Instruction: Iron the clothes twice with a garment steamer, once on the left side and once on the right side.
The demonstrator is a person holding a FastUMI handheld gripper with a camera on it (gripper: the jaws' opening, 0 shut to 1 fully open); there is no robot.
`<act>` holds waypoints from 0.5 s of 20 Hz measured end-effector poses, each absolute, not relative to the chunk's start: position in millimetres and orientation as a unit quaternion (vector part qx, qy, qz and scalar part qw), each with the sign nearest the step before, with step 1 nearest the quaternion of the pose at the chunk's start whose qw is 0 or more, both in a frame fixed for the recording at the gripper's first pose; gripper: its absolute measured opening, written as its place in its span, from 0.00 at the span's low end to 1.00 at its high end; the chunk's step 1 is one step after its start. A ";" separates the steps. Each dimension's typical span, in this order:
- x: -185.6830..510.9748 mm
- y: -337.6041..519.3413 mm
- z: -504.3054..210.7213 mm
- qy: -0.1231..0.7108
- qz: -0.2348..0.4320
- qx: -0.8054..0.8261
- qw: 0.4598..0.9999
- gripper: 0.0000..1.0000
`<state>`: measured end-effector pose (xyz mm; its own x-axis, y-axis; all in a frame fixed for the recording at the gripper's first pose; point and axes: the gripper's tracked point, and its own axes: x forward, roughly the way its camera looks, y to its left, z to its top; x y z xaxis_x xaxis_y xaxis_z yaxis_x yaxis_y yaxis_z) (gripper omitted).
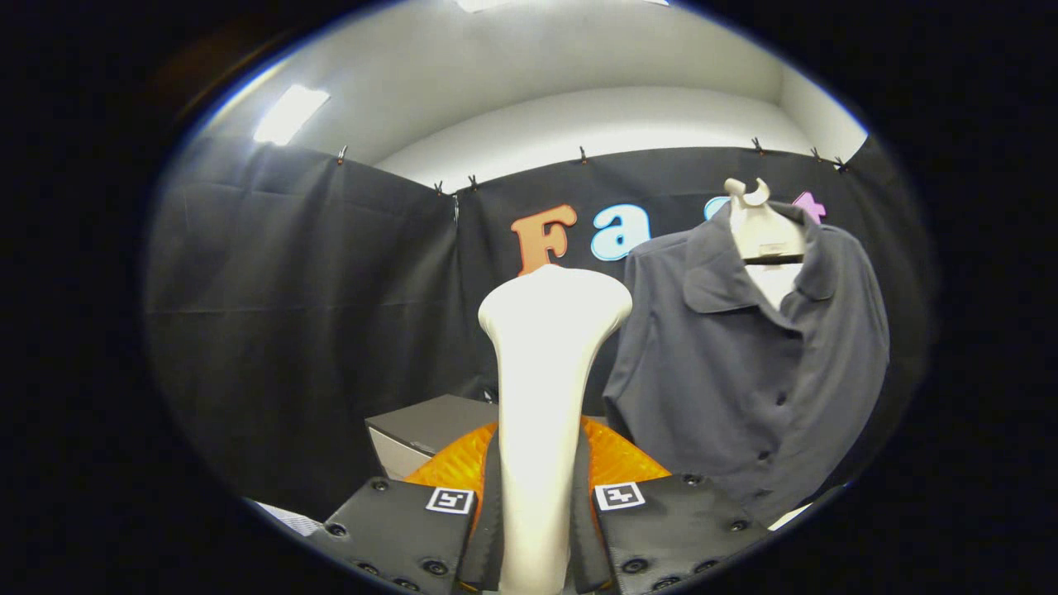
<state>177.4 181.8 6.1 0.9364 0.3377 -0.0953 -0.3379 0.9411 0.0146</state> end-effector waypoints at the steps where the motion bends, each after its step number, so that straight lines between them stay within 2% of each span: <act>1: 161.7 170.6 12.4 0.045 0.163 -0.004 0.986 0.39; 10: 144.9 56.1 6.2 0.025 0.065 -0.008 0.998 0.39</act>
